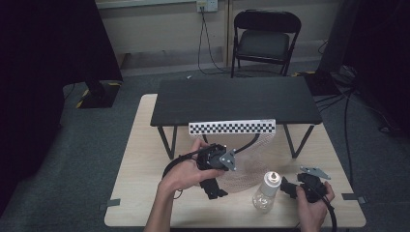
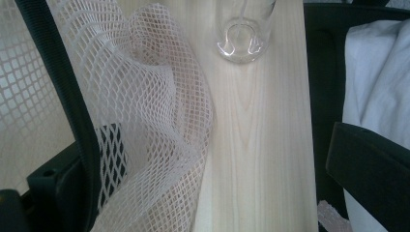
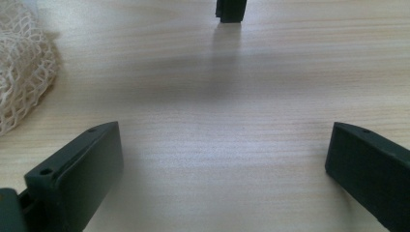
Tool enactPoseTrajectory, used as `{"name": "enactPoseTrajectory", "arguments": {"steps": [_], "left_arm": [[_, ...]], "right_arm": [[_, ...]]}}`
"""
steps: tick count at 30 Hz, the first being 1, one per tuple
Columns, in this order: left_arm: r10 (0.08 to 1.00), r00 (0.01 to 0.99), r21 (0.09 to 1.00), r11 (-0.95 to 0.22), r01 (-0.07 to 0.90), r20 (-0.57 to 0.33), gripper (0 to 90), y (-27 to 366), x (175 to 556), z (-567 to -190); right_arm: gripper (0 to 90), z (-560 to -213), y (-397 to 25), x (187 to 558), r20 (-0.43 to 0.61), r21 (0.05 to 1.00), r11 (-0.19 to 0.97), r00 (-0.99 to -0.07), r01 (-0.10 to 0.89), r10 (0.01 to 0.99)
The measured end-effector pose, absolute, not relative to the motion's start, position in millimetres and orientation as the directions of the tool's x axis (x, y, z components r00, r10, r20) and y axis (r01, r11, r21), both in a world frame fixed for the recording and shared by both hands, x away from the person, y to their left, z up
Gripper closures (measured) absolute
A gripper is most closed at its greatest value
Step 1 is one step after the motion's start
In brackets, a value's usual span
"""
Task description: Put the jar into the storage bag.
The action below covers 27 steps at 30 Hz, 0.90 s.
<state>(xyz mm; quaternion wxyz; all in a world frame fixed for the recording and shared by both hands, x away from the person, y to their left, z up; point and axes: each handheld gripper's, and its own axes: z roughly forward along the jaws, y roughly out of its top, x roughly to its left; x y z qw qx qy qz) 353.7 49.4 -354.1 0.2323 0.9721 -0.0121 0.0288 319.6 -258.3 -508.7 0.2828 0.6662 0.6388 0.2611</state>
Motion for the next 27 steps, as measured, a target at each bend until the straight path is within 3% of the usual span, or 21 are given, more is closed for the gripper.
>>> {"name": "enactPoseTrajectory", "arguments": {"steps": [7, 15, 18, 27], "left_arm": [[-0.011, 0.998, 0.458, -0.888, -0.037, 0.059, 0.4, 52, 353, -354], [-0.002, 0.998, 0.454, -0.890, -0.030, 0.062, 0.4, 51, 352, -355], [0.004, 0.998, 0.452, -0.892, -0.028, 0.069, 0.4, 50, 352, -355], [0.015, 0.998, 0.439, -0.898, -0.015, 0.063, 0.4, 48, 354, -357]], "right_arm": [[4.0, -496, -269, 300, 0.077, 0.773, -0.039, -0.032, 0.634, 0.997], [9.5, -447, -265, 264, 0.119, 0.873, -0.018, -0.178, 0.488, 0.977], [12.0, -435, -259, 252, 0.048, 0.876, 0.056, -0.204, 0.479, 0.978], [14.0, -423, -240, 229, 0.133, 0.885, 0.073, -0.400, 0.459, 0.907]]}}
